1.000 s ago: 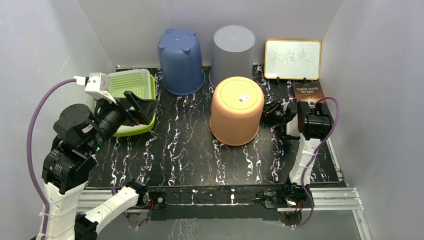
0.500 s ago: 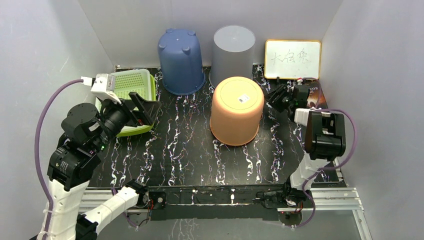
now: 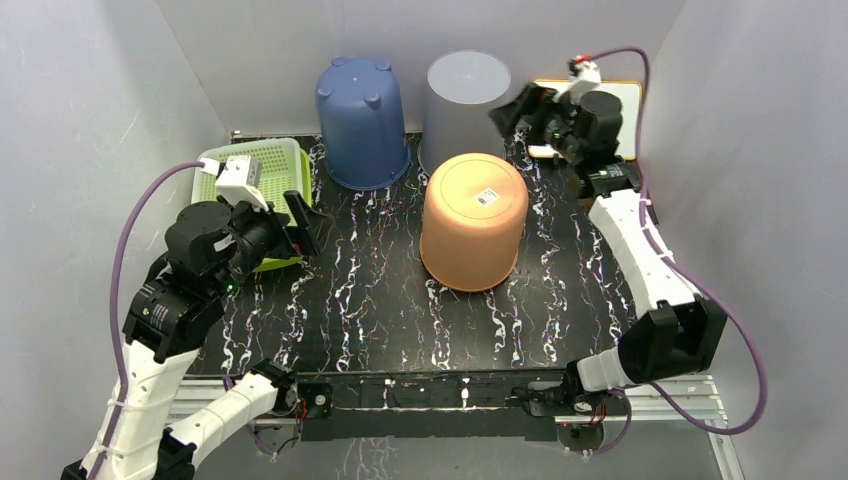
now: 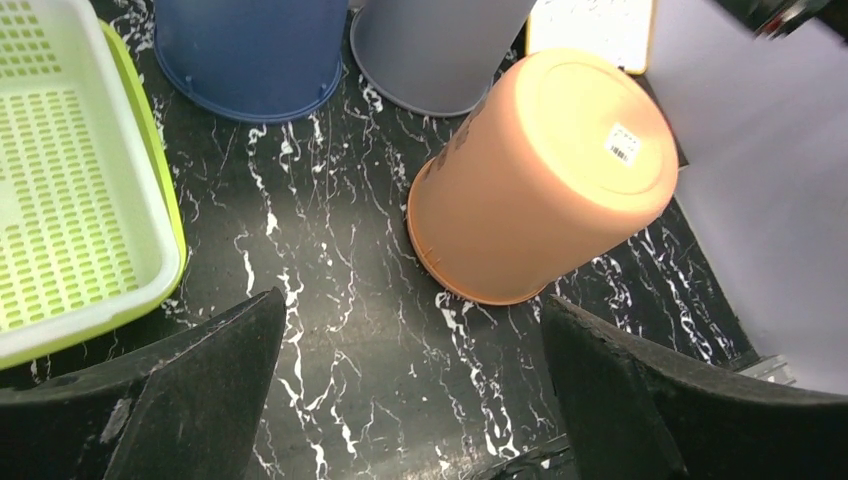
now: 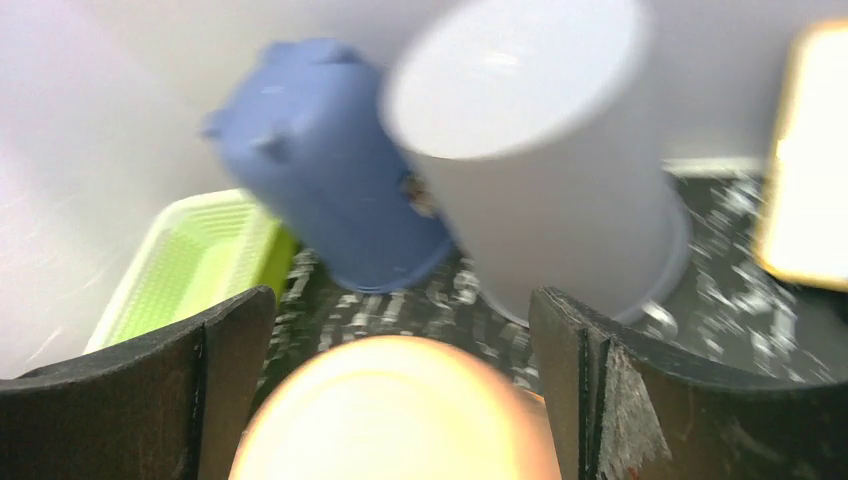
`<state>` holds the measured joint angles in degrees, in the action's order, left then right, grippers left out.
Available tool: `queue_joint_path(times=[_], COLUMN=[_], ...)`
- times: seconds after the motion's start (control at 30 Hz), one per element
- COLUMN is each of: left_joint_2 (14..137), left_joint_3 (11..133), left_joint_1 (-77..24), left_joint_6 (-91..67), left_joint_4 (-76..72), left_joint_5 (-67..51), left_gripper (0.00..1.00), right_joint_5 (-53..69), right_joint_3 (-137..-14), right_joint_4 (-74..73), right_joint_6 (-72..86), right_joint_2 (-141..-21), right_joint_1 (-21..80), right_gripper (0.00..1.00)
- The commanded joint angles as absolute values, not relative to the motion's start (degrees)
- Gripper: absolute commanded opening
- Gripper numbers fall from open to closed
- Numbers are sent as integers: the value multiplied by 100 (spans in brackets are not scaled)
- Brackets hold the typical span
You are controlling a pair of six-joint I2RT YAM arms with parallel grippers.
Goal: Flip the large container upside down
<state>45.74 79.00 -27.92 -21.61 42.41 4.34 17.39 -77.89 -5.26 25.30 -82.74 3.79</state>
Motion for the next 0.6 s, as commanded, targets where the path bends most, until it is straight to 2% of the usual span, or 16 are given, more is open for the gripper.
queue_joint_path(times=[0.0,0.27,0.43,0.57], left_joint_2=[4520,4430,4268,4201], left_joint_3=[7866,7984,8007,8036], left_joint_1=[-2786,-2786,-2786,-2781], left_joint_6=[-2099,-2083,-2091,-2092], left_joint_4=[4321,4377,4446,4496], left_joint_5=[644,689,774,825], left_gripper=[98,98,98,98], right_joint_5=[1242,-31,-563,-563], right_joint_3=[-8621,-9202,-9001,-8675], right_joint_4=[-1146,-1621,-1663,-1596], right_joint_6=[1949,1536,1531,1605], right_joint_2=[-8017,-8700,-9110,-9388], right_joint_1=[1542,3995,5116,5560], right_gripper=[98,98,98,98])
